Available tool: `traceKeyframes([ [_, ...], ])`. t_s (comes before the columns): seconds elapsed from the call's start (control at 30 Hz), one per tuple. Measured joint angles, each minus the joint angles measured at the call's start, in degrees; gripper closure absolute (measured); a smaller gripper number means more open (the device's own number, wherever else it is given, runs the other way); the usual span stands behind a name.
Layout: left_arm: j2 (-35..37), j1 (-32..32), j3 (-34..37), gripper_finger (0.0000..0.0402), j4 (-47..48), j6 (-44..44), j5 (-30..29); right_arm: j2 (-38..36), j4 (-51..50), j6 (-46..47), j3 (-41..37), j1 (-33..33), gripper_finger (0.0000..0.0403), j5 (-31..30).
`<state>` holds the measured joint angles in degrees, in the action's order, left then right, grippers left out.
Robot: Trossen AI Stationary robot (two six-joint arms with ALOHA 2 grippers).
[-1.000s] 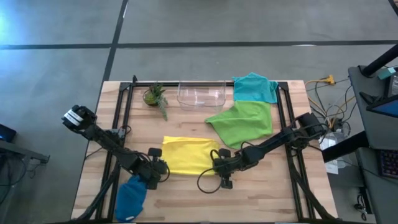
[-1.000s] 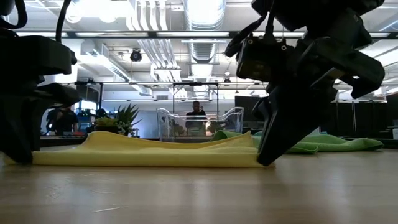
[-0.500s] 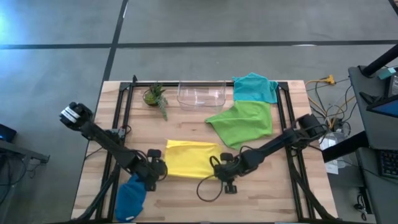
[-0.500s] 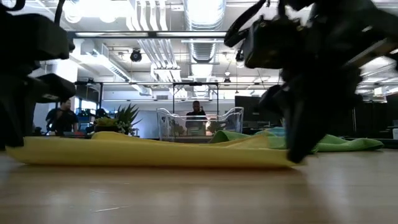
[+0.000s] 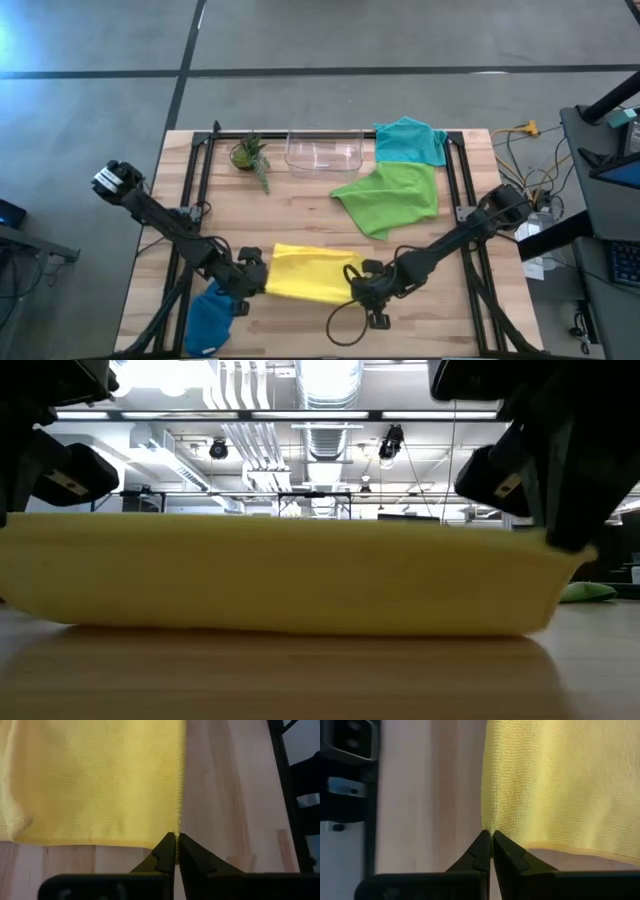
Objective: Fold microfiber towels
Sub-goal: Fold the yellow towel
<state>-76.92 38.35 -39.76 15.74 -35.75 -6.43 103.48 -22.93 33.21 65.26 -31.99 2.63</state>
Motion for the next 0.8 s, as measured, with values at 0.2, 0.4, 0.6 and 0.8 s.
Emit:
traceKeyframes([
  [0.2, 0.1, 0.0, -0.9, 0.0401, 0.1, 0.0, 0.2, -3.8, -1.5, 2.0, 0.1, -0.1, 0.0394, -1.2],
  [0.4, 0.2, 0.0, -1.1, 0.0401, -0.1, 0.1, -2.0, -6.9, -7.0, 2.5, 0.0, 0.5, 0.0394, -4.2],
  [0.6, 0.2, -0.3, -1.3, 0.0401, 0.2, 0.1, -8.8, -7.0, -8.5, 2.8, -1.4, 1.2, 0.0394, -4.2],
  [0.8, 0.2, -1.5, -1.3, 0.0401, 0.3, 0.1, -12.3, -7.0, -8.6, 3.7, -3.0, 3.0, 0.0394, -4.2],
])
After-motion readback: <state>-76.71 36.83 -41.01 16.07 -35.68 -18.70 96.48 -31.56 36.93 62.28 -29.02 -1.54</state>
